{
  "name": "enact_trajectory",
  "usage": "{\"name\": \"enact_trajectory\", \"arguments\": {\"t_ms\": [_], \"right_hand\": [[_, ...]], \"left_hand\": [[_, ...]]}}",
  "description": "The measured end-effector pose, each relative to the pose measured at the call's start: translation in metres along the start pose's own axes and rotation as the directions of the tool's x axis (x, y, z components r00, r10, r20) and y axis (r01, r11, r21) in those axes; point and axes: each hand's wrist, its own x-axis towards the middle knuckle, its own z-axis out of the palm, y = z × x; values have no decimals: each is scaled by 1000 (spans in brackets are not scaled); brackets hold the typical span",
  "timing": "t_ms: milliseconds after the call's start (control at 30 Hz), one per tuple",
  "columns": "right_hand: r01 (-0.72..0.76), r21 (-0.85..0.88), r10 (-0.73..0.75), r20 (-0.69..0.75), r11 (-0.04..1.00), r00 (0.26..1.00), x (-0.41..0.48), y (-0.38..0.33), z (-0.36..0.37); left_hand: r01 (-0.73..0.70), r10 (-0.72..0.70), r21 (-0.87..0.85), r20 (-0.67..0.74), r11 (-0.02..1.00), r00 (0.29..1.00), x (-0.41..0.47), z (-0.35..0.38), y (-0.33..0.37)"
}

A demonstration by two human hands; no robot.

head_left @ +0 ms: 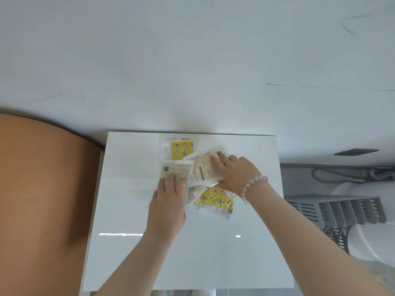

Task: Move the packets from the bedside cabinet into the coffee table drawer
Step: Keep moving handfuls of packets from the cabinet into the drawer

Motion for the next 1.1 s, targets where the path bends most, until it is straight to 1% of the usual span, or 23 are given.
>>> {"name": "enact_trajectory", "arguments": {"t_ms": [133,233,333,400,467,567,633,733,800,900,933,1000,1100], "right_hand": [[-27,-22,27,-28,999,999,-1,-7,1],[-110,27,112,-66,994,991,-2,-16,1],[-214,115,227,-113,970,967,-2,-23,3],[-300,207,329,-127,931,936,-2,-26,4],[-352,285,398,-122,892,909,-4,-28,6],[-378,338,433,-102,862,896,-10,-28,8],[-403,373,459,-71,836,886,-15,-28,8],[-452,413,494,5,791,869,-26,-26,6],[-496,481,533,67,723,843,-37,-27,4],[-545,624,590,161,560,791,-56,-32,2],[-547,679,608,184,489,772,-62,-34,2],[-543,780,631,258,311,731,-75,-40,2],[-551,832,631,395,63,668,-99,-50,0]], "left_hand": [[9,-12,-40,-65,999,998,2,-3,2],[6,-9,-43,-72,999,997,1,-7,-2],[8,-9,-26,-65,1000,998,-2,-11,-7],[38,-38,-22,-39,999,998,-5,-10,-10],[66,-66,-25,22,997,998,-9,-15,-11],[149,-145,-19,132,989,981,-16,-22,-10],[161,-156,-21,144,987,977,-22,-24,-11],[185,-170,-72,170,980,971,-31,-33,-12],[205,-184,-78,217,976,959,-39,-39,-13],[255,-214,-146,248,956,945,-51,-48,-12],[282,-232,-186,251,941,940,-55,-52,-11],[355,-289,-279,250,892,924,-61,-64,-8],[425,-348,-399,253,813,903,-68,-85,-6]]}}
